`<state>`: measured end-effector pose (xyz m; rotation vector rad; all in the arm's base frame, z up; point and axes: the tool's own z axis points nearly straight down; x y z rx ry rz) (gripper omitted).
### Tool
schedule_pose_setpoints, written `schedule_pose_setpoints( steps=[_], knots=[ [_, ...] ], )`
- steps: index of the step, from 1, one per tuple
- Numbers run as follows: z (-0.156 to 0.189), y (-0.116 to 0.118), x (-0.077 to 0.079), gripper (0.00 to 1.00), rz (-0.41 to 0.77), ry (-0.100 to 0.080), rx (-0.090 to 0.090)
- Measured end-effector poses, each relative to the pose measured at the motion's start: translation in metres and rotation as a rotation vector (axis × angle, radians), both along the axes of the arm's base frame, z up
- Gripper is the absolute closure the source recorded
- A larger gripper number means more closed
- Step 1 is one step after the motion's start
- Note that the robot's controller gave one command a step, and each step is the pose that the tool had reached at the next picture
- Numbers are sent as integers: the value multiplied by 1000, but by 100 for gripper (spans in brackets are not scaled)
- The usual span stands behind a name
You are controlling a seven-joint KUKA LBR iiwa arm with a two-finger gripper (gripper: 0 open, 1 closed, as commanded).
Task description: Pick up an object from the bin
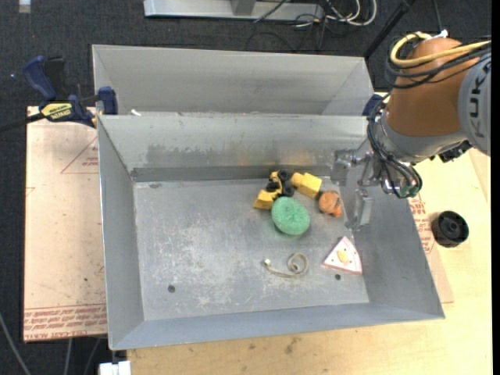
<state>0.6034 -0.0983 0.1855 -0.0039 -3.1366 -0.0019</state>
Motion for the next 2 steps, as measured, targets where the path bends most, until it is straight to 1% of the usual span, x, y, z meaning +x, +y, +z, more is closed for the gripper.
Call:
schedule_pose_setpoints(
  steps=[1,2],
  knots=[
    [5,0,1,0,2,-7,-1],
    [-3,4,10,0,13,-15,-4]
  ],
)
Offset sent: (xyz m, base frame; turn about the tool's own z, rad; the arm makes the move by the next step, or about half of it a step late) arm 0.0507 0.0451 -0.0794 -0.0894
